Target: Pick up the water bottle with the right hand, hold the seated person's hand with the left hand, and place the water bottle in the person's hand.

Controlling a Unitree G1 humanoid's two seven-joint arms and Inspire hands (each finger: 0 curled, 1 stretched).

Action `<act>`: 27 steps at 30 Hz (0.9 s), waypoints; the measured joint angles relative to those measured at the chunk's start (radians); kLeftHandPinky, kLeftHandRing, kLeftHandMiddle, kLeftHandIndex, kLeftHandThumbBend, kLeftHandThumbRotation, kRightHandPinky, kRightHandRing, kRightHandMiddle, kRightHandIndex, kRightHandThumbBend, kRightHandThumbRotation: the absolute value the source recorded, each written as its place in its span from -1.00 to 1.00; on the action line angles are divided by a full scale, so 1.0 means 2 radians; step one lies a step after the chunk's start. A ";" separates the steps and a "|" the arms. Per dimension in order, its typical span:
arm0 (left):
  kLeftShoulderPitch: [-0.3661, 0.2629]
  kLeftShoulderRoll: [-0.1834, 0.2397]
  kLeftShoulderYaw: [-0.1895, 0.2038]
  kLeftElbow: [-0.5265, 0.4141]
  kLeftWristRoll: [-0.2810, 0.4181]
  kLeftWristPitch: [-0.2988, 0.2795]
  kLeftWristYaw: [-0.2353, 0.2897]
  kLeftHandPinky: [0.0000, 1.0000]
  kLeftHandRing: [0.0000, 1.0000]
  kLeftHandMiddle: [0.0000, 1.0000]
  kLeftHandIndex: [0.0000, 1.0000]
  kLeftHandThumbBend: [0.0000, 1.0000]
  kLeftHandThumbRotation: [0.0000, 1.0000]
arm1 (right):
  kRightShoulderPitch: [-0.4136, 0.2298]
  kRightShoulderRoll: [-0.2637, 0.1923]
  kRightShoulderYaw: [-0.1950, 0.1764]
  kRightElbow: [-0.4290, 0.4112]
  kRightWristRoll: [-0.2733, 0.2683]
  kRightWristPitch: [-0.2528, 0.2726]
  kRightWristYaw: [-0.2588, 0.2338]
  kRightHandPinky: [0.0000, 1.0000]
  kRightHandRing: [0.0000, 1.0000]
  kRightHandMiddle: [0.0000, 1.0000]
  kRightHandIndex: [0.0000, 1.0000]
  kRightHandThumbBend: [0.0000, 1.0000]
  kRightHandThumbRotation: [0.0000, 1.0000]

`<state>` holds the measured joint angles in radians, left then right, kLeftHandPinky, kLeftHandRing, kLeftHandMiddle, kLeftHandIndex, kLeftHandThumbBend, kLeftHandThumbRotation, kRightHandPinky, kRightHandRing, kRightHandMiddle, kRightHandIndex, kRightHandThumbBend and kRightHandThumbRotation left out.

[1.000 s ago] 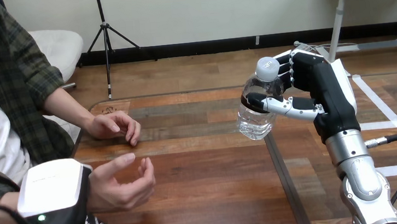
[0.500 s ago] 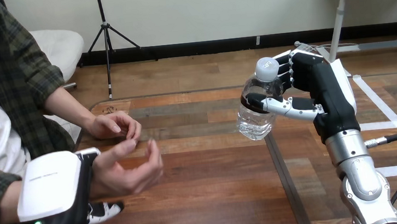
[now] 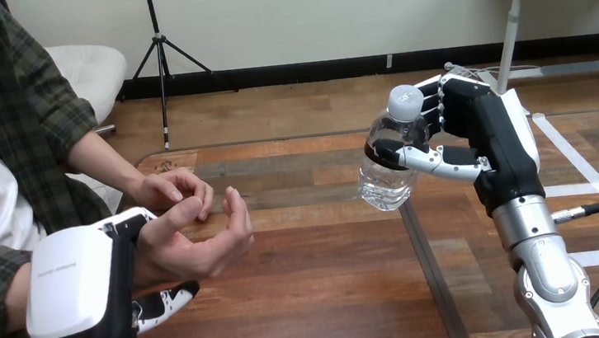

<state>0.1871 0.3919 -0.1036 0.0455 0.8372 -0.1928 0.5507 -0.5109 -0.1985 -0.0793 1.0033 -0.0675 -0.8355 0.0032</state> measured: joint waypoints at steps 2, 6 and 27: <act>-0.001 -0.004 0.000 0.004 -0.004 -0.005 0.007 -0.36 -0.25 -0.15 -0.10 0.61 -1.00 | 0.000 0.000 0.000 0.000 0.001 0.000 0.001 -0.28 -0.17 -0.04 -0.01 0.47 -1.00; -0.004 -0.010 0.000 0.012 -0.009 -0.014 0.017 -0.37 -0.25 -0.15 -0.10 0.56 -1.00 | 0.000 0.000 0.000 0.000 0.004 0.002 0.001 -0.27 -0.16 -0.04 -0.01 0.46 -1.00; -0.017 -0.024 -0.004 0.044 -0.015 -0.043 0.050 -0.44 -0.31 -0.19 -0.13 0.61 -1.00 | 0.000 0.000 0.000 0.000 0.007 0.014 0.000 -0.28 -0.17 -0.05 0.01 0.46 -1.00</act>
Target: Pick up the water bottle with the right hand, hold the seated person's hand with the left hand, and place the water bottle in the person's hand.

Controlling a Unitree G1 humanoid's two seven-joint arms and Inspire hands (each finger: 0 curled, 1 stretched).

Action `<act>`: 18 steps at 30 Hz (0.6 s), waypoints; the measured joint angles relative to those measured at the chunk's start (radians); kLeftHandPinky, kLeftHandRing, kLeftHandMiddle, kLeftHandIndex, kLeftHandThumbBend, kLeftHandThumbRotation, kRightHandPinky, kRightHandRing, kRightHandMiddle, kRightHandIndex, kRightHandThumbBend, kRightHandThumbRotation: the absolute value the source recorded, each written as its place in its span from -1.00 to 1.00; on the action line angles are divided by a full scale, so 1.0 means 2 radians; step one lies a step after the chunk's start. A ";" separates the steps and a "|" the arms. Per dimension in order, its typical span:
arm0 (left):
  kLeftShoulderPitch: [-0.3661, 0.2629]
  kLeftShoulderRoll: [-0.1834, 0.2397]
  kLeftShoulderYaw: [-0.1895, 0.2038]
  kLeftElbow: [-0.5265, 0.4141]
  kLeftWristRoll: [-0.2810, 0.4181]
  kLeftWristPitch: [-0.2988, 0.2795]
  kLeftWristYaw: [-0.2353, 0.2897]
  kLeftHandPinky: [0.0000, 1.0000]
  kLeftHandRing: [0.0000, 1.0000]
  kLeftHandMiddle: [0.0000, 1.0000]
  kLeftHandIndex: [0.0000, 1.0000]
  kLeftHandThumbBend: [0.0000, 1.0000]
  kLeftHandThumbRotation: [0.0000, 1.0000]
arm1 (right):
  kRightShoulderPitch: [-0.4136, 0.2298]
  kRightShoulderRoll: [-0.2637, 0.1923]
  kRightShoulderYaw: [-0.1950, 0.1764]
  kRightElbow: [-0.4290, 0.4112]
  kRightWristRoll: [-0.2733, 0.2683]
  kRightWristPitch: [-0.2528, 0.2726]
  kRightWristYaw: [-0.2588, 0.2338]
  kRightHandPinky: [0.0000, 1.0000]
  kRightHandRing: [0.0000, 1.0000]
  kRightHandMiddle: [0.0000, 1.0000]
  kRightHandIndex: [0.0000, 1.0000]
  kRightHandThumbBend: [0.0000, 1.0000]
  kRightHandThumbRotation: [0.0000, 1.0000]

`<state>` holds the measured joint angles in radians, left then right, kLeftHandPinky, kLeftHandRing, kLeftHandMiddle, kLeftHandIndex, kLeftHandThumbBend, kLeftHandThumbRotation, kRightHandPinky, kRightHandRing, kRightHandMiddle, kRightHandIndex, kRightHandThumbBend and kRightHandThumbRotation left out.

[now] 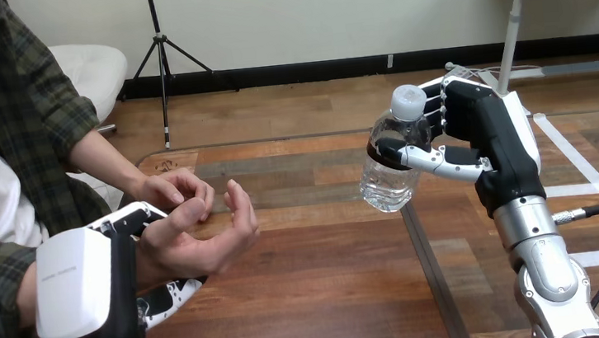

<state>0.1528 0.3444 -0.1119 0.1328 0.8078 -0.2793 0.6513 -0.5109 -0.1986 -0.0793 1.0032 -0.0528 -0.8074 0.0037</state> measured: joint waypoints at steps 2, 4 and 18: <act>0.000 -0.001 -0.001 0.001 0.000 -0.001 0.001 -0.44 -0.31 -0.19 -0.13 0.61 -1.00 | 0.000 0.000 0.000 0.000 0.000 0.000 0.000 -0.28 -0.17 -0.05 0.01 0.46 -1.00; 0.000 -0.001 -0.002 0.002 0.000 -0.002 0.003 -0.44 -0.31 -0.19 -0.13 0.61 -1.00 | 0.000 0.000 0.000 0.000 0.000 0.000 0.000 -0.28 -0.17 -0.05 0.01 0.45 -1.00; 0.000 -0.006 -0.009 0.008 -0.002 -0.006 0.002 -0.45 -0.32 -0.19 -0.13 0.56 -1.00 | 0.000 0.000 0.000 -0.001 0.003 0.000 0.003 -0.28 -0.16 -0.04 0.00 0.45 -1.00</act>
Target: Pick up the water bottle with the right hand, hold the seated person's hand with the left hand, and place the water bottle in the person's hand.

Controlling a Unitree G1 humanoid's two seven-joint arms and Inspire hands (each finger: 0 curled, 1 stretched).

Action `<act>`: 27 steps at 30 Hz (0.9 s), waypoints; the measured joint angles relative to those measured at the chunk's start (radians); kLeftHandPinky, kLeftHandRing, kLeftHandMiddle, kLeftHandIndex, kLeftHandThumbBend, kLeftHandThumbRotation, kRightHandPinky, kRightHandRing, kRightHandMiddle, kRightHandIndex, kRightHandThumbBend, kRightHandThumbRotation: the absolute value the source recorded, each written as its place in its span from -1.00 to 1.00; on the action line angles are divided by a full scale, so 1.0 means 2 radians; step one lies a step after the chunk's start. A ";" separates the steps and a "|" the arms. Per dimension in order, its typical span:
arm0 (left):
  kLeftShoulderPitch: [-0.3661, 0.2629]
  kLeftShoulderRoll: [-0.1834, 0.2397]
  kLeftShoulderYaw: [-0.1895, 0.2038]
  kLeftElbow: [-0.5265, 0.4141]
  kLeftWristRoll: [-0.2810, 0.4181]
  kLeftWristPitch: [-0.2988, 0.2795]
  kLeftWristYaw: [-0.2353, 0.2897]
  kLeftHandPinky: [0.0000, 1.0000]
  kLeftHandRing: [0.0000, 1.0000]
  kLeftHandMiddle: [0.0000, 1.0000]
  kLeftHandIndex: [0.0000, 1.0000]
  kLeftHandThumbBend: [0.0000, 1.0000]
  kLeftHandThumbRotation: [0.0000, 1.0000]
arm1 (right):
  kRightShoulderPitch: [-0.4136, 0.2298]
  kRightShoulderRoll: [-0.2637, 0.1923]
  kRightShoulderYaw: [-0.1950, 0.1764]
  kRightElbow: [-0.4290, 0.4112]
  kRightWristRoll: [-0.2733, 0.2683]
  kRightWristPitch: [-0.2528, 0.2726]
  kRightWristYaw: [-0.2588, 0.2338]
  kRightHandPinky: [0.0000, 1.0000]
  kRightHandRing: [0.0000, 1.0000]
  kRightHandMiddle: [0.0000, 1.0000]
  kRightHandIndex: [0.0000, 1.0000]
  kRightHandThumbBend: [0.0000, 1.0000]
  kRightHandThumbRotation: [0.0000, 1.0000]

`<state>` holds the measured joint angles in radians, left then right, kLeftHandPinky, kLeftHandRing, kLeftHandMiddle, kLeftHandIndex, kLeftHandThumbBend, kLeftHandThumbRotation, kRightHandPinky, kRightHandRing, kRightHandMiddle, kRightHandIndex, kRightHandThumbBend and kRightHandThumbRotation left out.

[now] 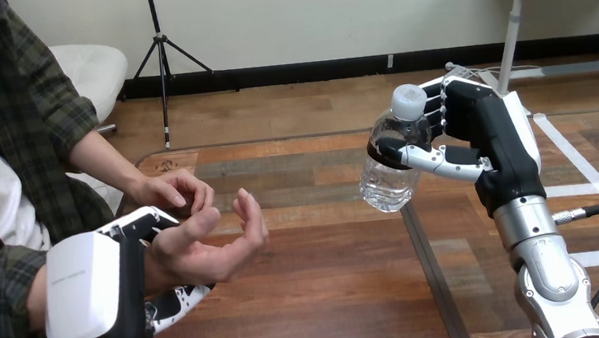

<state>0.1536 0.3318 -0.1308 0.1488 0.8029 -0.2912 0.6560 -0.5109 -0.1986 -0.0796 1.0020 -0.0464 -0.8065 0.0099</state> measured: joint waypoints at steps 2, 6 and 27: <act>0.000 0.000 -0.002 0.000 0.000 0.000 0.000 -0.45 -0.32 -0.19 -0.13 0.56 -1.00 | 0.000 0.000 0.000 0.000 0.000 0.000 0.000 -0.28 -0.16 -0.04 0.00 0.45 -1.00; 0.000 0.000 -0.005 0.000 0.000 0.000 -0.001 -0.45 -0.32 -0.19 -0.13 0.56 -1.00 | 0.000 0.000 0.000 -0.001 0.000 0.000 0.001 -0.27 -0.16 -0.04 0.01 0.45 -1.00; 0.000 -0.008 -0.022 0.001 -0.003 -0.010 -0.003 -0.47 -0.34 -0.21 -0.14 0.55 -1.00 | 0.000 0.000 -0.001 -0.002 0.007 0.000 0.011 -0.27 -0.16 -0.04 0.01 0.44 -1.00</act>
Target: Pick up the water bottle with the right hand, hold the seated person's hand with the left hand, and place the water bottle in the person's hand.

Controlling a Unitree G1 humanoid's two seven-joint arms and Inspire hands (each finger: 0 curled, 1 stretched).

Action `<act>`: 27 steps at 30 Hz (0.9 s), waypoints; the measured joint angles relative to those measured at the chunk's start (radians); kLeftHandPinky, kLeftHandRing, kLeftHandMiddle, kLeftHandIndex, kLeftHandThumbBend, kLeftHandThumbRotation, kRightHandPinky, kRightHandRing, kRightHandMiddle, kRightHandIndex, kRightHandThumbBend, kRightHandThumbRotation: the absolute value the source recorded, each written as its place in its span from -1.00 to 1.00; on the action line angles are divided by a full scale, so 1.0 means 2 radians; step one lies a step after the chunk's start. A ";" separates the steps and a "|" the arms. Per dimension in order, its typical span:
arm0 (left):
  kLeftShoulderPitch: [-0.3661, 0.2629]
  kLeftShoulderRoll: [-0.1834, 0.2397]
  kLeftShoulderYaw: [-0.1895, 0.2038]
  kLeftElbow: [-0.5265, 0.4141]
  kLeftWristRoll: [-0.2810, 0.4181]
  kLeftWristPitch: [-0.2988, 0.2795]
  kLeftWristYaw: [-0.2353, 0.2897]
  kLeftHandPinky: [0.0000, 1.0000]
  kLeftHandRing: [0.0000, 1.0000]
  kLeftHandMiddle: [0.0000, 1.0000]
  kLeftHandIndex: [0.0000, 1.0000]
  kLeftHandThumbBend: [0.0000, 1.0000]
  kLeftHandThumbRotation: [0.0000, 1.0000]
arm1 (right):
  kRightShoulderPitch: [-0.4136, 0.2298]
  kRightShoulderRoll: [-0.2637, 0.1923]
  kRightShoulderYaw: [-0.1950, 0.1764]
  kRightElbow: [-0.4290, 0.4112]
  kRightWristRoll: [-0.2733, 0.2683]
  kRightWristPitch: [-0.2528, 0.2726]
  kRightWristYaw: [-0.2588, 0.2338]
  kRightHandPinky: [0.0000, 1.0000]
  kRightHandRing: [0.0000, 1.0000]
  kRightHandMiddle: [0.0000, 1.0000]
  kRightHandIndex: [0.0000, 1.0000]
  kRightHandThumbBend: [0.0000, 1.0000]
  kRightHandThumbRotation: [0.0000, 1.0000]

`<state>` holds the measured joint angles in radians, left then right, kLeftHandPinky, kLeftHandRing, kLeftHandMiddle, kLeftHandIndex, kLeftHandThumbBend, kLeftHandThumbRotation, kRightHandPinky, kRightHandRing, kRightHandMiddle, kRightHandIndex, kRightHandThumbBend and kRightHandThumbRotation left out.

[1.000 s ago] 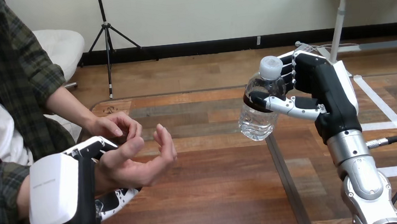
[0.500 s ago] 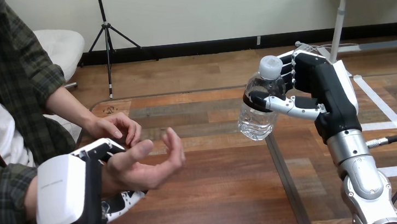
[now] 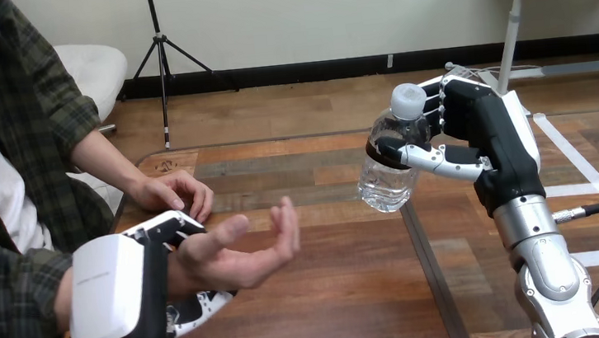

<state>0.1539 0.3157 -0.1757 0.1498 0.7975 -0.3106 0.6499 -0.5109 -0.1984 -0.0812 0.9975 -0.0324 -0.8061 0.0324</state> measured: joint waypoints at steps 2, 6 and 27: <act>0.000 -0.001 -0.002 0.000 -0.003 -0.003 -0.001 -0.47 -0.34 -0.22 -0.14 0.55 -1.00 | 0.000 0.000 0.000 -0.001 0.000 0.000 0.001 -0.27 -0.16 -0.04 0.01 0.44 -1.00; 0.000 -0.003 -0.004 0.000 -0.006 -0.010 -0.002 -0.47 -0.34 -0.22 -0.14 0.54 -1.00 | 0.000 0.000 0.000 -0.004 0.003 0.000 0.005 -0.27 -0.16 -0.04 0.01 0.44 -1.00; 0.000 -0.014 -0.015 0.005 -0.010 -0.046 0.003 -0.48 -0.35 -0.24 -0.17 0.58 -1.00 | 0.000 0.003 0.000 -0.043 0.025 0.000 0.034 -0.23 -0.13 -0.04 -0.01 0.42 -1.00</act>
<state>0.1538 0.2880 -0.2059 0.1603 0.7781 -0.4025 0.6566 -0.5106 -0.1931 -0.0815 0.9117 0.0177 -0.8063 0.1007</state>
